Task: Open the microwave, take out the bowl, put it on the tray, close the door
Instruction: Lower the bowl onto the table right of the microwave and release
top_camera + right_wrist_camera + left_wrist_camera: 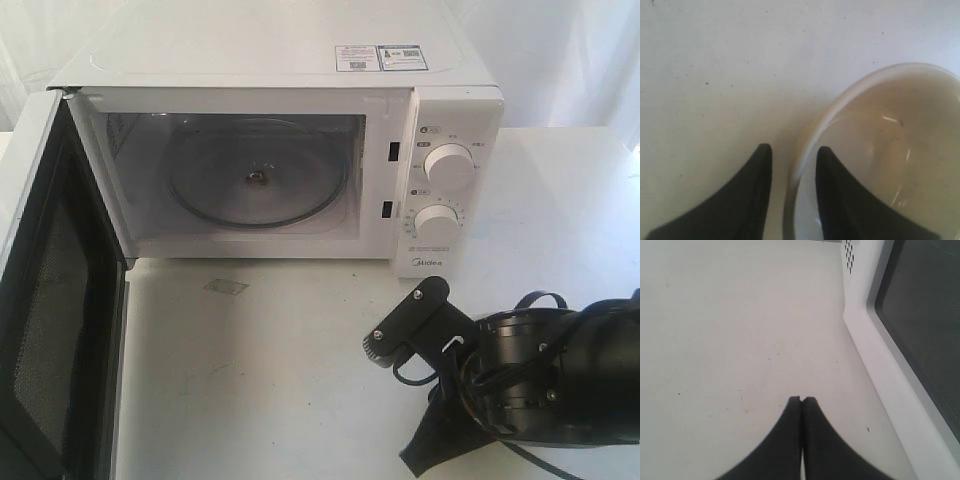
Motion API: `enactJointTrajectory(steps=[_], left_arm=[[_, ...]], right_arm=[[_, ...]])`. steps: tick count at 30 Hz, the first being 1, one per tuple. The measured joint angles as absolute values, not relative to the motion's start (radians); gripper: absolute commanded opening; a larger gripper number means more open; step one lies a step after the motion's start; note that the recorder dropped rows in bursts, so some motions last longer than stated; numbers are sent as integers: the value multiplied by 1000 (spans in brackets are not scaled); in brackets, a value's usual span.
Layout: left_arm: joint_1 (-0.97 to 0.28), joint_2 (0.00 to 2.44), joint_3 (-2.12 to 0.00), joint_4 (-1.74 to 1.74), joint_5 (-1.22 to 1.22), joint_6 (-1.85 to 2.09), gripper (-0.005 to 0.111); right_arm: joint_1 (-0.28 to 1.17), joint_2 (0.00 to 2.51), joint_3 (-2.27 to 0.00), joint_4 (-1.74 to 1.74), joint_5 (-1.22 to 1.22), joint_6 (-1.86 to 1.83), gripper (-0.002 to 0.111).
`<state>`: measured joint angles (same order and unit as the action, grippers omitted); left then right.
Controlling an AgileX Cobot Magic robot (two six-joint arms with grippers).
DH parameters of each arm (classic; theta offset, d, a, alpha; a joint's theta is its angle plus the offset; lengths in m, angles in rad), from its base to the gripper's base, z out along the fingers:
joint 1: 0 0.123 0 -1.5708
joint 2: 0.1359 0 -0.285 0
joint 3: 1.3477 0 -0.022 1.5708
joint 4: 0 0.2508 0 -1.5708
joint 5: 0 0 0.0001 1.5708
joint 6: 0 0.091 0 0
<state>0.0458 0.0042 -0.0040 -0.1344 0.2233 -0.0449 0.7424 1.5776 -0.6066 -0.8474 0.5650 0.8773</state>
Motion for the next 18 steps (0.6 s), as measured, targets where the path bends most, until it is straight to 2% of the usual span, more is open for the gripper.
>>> enactJointTrajectory(steps=[14, 16, 18], left_arm=[[46, 4, -4, -134, 223, -45, 0], [46, 4, -4, -134, 223, -45, 0], [46, 4, -4, -134, 223, -45, 0]], right_arm=[[742, 1367, -686, -750, 585, 877, 30], [742, 1315, -690, -723, 613, 877, 22], [742, 1266, -694, -687, 664, 868, 5]])
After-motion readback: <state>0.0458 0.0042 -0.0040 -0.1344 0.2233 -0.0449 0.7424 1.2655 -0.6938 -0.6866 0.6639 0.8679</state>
